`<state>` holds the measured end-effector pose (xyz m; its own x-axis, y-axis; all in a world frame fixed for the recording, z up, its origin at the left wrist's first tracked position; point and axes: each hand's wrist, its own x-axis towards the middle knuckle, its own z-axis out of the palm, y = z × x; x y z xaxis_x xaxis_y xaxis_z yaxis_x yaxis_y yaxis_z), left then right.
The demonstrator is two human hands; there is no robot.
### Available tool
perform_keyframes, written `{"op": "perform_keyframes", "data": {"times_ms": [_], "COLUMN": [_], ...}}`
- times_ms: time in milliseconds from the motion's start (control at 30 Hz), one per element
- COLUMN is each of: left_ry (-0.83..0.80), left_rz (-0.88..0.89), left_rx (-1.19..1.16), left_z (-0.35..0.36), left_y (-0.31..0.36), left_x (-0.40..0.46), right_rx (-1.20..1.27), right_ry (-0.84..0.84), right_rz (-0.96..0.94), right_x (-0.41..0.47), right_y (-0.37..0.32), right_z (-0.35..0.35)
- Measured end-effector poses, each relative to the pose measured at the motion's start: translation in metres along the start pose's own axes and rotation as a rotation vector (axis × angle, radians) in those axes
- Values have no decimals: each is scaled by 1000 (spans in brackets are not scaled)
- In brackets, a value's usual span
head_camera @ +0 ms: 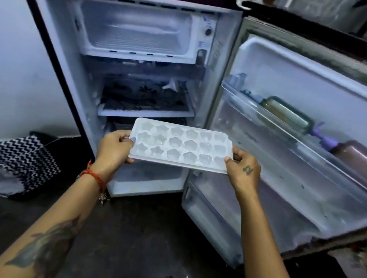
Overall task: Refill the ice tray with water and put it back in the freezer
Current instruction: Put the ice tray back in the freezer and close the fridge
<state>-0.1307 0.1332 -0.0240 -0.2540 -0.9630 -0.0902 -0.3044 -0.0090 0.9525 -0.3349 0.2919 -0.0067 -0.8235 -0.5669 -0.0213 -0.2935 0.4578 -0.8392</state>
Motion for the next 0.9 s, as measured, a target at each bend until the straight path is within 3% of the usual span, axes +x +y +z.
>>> {"op": "perform_keyframes", "data": {"times_ms": [467,900], "left_ry": [238,275], "left_rz": [-98,-100], "left_rx": [0,8], "left_z": [-29,-59], "left_y": [-3,1], "left_x": [76,165], "right_rx": [-38,-52], "right_ry": [-190,-201], "right_rz": [-156,-209], "right_x": [91,152], "right_y": [-54,-111], "right_z": [75,138]}}
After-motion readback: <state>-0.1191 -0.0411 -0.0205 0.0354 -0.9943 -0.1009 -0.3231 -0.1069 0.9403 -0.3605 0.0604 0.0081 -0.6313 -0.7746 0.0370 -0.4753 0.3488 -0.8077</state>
